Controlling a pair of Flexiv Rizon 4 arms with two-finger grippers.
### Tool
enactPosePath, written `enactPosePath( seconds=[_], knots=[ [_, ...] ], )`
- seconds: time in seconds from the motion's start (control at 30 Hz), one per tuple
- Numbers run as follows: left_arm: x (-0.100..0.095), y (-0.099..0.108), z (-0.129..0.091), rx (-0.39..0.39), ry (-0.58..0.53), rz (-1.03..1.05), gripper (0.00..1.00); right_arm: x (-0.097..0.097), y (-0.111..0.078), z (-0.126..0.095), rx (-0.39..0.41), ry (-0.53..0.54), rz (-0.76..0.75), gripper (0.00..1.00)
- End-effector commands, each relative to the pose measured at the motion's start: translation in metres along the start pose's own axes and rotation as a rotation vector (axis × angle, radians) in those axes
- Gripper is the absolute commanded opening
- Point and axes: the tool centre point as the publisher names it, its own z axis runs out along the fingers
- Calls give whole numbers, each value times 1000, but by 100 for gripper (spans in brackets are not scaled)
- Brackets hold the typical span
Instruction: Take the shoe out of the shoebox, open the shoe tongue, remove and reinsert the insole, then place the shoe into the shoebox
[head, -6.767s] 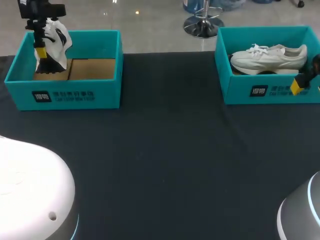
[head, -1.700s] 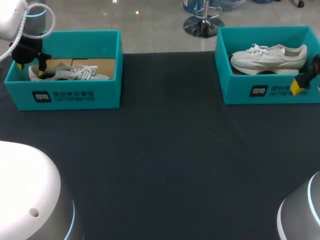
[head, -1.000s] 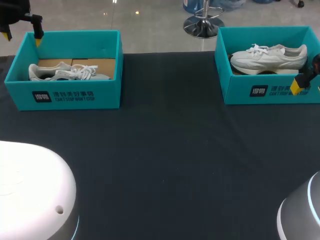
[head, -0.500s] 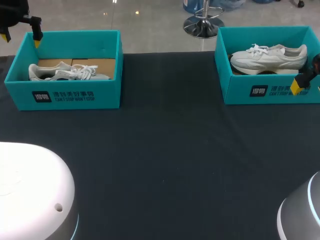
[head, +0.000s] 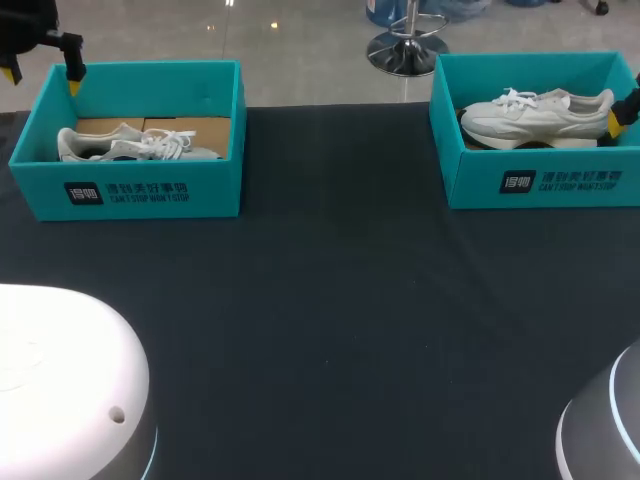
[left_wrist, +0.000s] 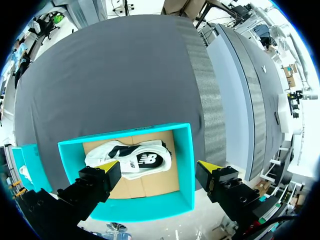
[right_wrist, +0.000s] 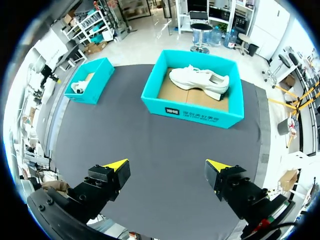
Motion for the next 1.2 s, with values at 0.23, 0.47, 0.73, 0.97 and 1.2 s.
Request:
enactPosePath(
  seconds=[0.23, 0.47, 0.73, 0.97, 1.2],
  knots=[
    [0, -1, 0, -3, 1, 1, 100, -74, 117, 39, 340, -149, 42, 100],
    [0, -1, 0, -3, 1, 1, 100, -116, 147, 48, 405, -271, 152, 100],
    [0, -1, 0, -3, 1, 1, 100, -114, 145, 51, 385, -227, 112, 100],
    [0, -1, 0, -3, 1, 1, 100, -114, 145, 51, 385, -227, 112, 100],
    [0, -1, 0, -3, 1, 1, 100, -114, 145, 51, 385, -227, 112, 100]
  ],
)
